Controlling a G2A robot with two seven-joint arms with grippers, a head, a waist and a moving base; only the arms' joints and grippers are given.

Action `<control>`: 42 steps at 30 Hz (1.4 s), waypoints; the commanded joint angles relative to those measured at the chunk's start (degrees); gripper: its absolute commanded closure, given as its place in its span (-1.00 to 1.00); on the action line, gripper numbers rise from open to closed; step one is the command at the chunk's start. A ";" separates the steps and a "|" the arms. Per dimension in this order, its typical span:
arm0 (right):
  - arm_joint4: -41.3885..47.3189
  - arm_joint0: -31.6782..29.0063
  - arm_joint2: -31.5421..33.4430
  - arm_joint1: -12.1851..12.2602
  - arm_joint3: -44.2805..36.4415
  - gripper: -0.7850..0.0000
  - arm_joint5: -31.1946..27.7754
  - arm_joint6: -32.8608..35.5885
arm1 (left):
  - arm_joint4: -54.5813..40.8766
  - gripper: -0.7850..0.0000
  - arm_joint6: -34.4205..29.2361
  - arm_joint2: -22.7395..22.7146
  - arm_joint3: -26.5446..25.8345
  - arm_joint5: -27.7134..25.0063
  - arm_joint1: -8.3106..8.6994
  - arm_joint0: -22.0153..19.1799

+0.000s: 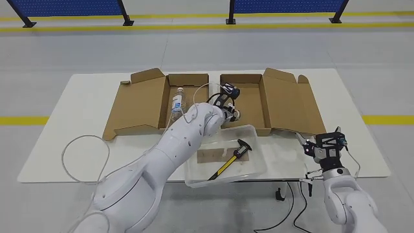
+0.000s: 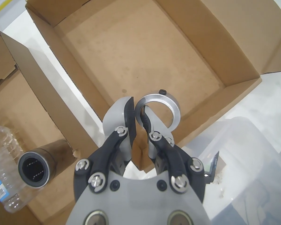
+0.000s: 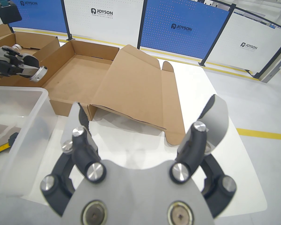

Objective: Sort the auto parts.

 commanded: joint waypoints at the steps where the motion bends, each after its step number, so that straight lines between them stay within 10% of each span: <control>1: 0.00 0.00 0.00 0.00 0.00 -1.00 0.00 0.00 | 0.14 0.84 0.26 -0.04 0.77 -0.11 -0.37 -0.21; 14: 0.00 0.00 0.00 0.00 0.00 -1.00 0.00 0.00 | 1.89 0.84 3.61 -0.88 3.02 -0.50 -1.83 -1.33; 24: 0.00 0.00 0.00 0.00 0.00 -1.00 0.00 0.00 | 3.20 0.58 9.63 -6.03 -2.93 0.26 1.23 0.11; 31: 0.00 0.00 0.00 0.00 0.00 -1.00 0.00 0.00 | 7.90 0.05 9.49 -12.41 -17.23 4.27 6.03 6.87; 35: 0.00 0.00 0.00 0.00 0.00 -1.00 0.00 0.00 | 12.56 -0.98 6.63 -17.51 -29.84 7.13 9.21 13.56; 42: 0.00 0.00 0.00 0.00 0.00 -1.00 0.00 0.00 | 19.70 -1.00 2.45 -27.34 -51.04 10.12 13.40 26.73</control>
